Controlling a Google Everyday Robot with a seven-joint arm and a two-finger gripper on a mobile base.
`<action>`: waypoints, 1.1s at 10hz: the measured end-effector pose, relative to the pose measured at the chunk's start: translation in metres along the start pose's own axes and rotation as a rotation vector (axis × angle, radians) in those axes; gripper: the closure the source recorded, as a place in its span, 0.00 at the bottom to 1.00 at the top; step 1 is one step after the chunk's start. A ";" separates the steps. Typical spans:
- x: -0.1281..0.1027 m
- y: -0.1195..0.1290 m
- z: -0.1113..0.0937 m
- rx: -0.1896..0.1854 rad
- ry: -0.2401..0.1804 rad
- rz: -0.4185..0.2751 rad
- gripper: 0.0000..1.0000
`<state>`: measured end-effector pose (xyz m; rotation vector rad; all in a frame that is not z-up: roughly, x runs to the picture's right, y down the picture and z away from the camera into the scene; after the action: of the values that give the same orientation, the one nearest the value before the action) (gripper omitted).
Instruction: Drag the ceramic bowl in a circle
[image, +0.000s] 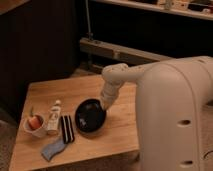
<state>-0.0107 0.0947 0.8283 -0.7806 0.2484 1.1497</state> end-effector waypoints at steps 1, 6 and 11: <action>-0.014 0.003 0.002 0.002 -0.002 -0.007 0.86; -0.051 -0.024 0.014 0.002 0.019 0.046 0.86; -0.034 -0.087 0.039 -0.011 0.068 0.206 0.86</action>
<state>0.0440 0.0801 0.9125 -0.8186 0.3863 1.3203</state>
